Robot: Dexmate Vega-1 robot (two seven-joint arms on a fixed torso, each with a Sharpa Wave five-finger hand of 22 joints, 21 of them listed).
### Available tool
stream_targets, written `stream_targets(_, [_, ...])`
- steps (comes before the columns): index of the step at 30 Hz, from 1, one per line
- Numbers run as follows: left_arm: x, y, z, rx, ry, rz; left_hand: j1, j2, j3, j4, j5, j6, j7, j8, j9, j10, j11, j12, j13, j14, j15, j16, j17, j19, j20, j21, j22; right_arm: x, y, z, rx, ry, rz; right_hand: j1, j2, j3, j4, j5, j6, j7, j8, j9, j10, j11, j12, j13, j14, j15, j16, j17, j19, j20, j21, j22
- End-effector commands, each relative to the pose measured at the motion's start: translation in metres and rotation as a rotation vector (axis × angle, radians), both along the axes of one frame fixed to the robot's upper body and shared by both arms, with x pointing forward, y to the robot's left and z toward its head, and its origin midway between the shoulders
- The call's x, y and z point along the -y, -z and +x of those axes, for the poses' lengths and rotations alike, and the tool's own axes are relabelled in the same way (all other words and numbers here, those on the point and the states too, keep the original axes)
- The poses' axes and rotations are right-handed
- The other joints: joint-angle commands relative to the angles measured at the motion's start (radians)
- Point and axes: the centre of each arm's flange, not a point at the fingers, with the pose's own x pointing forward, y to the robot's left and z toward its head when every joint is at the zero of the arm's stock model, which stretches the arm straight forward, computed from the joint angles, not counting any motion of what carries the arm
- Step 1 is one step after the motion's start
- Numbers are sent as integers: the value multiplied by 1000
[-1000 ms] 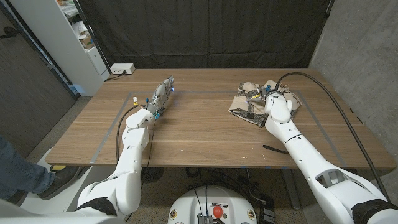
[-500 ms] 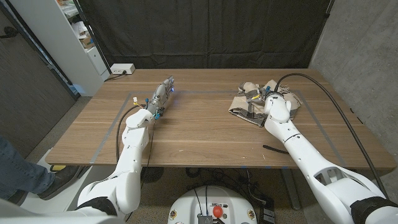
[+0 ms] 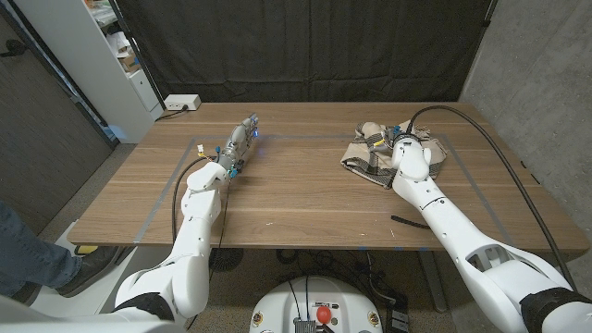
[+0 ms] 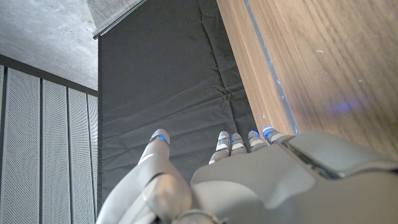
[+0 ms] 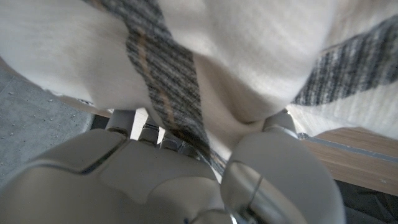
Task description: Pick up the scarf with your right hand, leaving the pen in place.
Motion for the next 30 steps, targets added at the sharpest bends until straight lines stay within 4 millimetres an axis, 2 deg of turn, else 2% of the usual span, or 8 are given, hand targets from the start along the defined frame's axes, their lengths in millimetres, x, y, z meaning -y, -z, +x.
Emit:
stream_targets(1, [1, 2, -1, 0, 0, -4, -1, 8, 2, -7, -1, 7, 4, 7, 4, -1, 2, 1, 2, -50, 6, 5, 4, -131, 11, 5, 3, -1, 0, 0, 25, -5, -21, 59, 23, 17, -5, 13, 50, -15, 18, 10, 55, -8, 23, 14, 47, -19, 26, 23, 129, -96, 5, 2])
stream_targets(4, [0, 3, -1, -2, -1, -6, -1, 8, 2, -7, -1, 8, 3, 7, 4, -1, 1, 2, 2, -49, 5, 5, 4, -131, 11, 5, 3, -1, 0, -1, 37, -5, -24, 107, 47, 36, -6, 13, 101, -21, 36, 19, 89, -13, 38, 27, 96, -37, 54, 45, 165, -127, 10, 5])
stream_targets(8, [0, 3, -1, -2, -1, -7, -2, 9, 2, -7, -1, 9, 4, 7, 4, -2, 3, 1, 2, -50, 5, 5, 4, -132, 12, 5, 3, -2, -1, -1, 53, -9, -30, 149, 70, 50, -2, 5, 157, -42, 59, 34, 138, -32, 64, 51, 152, -58, 90, 81, 202, -176, 17, 10])
stream_targets(14, [-1, 3, -1, 1, -4, -8, -2, 9, 2, -7, -1, 11, 3, 7, 4, 0, 3, 2, 2, -49, 5, 5, 4, -132, 13, 5, 3, -4, -3, -1, 82, -11, -36, 215, 106, 70, -3, -12, 249, -57, 106, 68, 213, -55, 113, 100, 233, -100, 151, 151, 252, -227, 39, 22])
stream_targets(20, [-1, 4, -1, -2, -2, -8, -2, 9, 1, -7, -1, 13, 3, 7, 4, -1, 2, 2, 2, -49, 6, 4, 4, -132, 13, 5, 3, -5, -3, -2, 102, -17, -41, 259, 119, 66, -5, -32, 304, -80, 146, 103, 264, -69, 158, 143, 269, -117, 200, 219, 267, -245, 63, 41])
stream_targets(23, [-2, 5, -1, -2, -3, -10, -3, 9, 1, -8, -1, 14, 3, 7, 4, 0, 3, 2, 2, -48, 4, 5, 4, -132, 14, 5, 3, -5, -3, -3, 111, -16, -43, 281, 125, 65, -6, -41, 332, -79, 167, 121, 280, -80, 178, 165, 287, -126, 223, 251, 272, -255, 75, 49])
stream_targets(28, [-2, 5, -2, -2, -4, -11, -3, 10, 1, -8, -1, 15, 3, 7, 4, 1, 6, 2, 2, -49, 4, 5, 4, -133, 13, 5, 3, -6, -3, -3, 126, -17, -46, 329, 135, 71, -13, -52, 367, -84, 200, 152, 308, -92, 212, 203, 311, -141, 250, 296, 279, -268, 97, 62])
stream_targets(30, [-2, 4, -2, 1, -4, -9, -3, 10, 0, -8, -1, 15, 3, 7, 4, 1, 4, 2, 2, -48, 5, 5, 4, -132, 13, 5, 3, -7, -4, -4, 140, -24, -53, 376, 147, 84, -23, -63, 386, -87, 219, 170, 323, -96, 232, 225, 321, -148, 265, 323, 283, -278, 111, 71])
